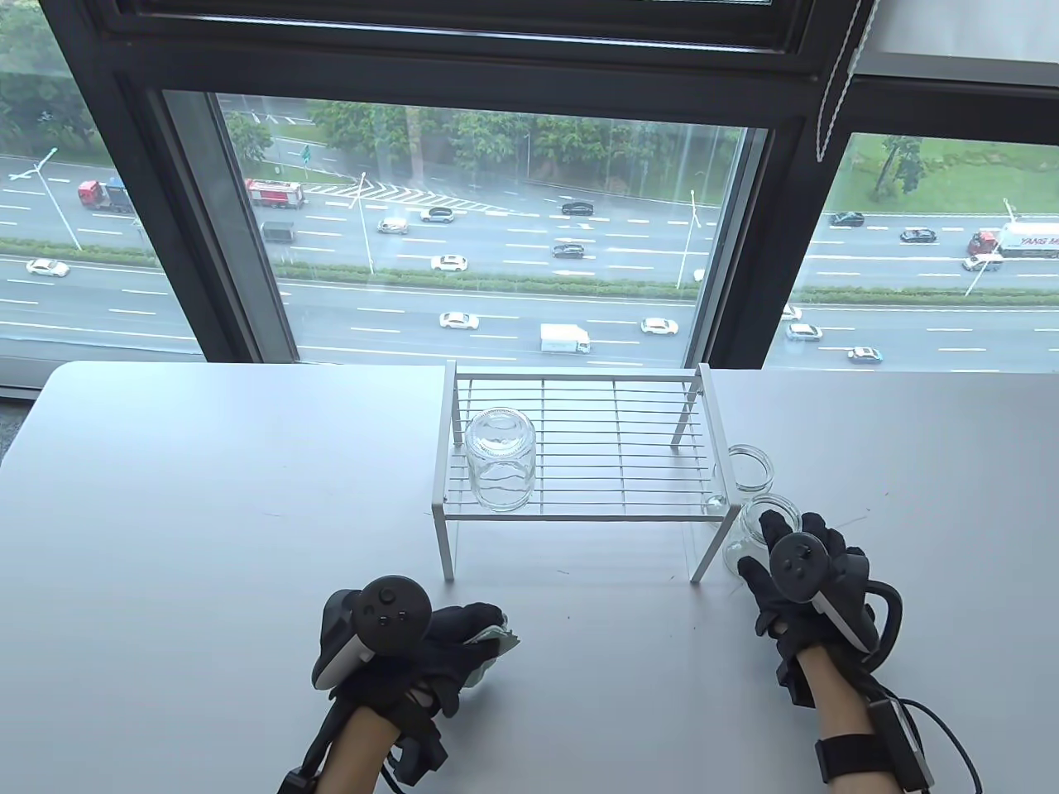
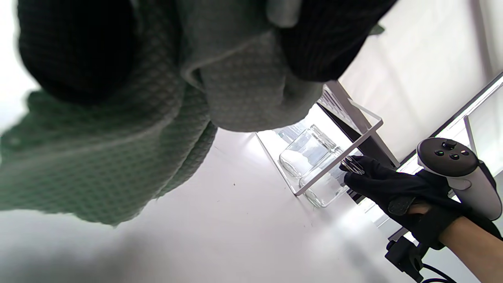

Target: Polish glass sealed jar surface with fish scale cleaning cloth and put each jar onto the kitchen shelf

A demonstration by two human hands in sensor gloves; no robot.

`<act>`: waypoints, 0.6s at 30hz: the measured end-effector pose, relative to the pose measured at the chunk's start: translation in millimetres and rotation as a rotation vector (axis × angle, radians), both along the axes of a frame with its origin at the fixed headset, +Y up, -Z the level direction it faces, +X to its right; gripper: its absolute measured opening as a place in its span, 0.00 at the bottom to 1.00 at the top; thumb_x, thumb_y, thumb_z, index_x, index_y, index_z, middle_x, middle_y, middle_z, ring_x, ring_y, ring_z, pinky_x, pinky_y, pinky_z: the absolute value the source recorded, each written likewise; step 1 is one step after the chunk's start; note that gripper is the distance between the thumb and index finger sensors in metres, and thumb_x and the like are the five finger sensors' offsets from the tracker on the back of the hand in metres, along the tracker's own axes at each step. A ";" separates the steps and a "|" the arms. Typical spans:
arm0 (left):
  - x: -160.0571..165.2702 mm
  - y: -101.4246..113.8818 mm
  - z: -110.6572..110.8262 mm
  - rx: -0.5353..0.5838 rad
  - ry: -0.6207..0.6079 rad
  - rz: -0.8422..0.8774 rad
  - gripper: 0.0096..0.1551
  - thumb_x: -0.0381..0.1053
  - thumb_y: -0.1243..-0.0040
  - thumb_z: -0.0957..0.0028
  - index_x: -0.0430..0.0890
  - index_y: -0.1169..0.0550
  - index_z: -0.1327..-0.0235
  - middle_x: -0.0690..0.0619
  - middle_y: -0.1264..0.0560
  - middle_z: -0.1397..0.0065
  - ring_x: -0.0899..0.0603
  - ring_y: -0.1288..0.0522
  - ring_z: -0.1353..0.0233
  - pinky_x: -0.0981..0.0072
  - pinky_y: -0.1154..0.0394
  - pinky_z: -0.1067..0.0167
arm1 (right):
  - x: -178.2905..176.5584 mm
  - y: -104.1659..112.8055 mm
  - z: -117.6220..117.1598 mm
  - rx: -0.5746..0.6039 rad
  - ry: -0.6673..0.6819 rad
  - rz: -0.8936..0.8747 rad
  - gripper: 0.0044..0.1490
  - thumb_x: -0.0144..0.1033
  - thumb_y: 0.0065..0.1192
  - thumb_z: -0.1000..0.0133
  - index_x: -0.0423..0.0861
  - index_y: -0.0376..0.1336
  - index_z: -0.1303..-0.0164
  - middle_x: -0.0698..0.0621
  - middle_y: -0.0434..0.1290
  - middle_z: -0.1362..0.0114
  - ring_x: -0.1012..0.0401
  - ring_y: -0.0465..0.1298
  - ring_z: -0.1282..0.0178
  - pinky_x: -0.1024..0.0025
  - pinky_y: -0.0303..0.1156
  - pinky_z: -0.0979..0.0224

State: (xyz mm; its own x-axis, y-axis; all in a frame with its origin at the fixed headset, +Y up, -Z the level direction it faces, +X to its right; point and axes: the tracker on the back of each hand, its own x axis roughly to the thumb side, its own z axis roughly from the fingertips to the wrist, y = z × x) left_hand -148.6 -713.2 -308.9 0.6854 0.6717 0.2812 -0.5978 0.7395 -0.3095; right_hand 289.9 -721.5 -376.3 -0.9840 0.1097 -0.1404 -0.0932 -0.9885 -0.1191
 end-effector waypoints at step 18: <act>-8.7 -1.4 -0.9 0.011 0.044 0.205 0.29 0.57 0.37 0.46 0.48 0.22 0.33 0.33 0.18 0.37 0.29 0.15 0.48 0.47 0.15 0.58 | 2.2 49.4 40.2 -0.030 0.040 0.028 0.28 0.57 0.70 0.55 0.59 0.72 0.45 0.37 0.78 0.32 0.43 0.80 0.37 0.39 0.65 0.28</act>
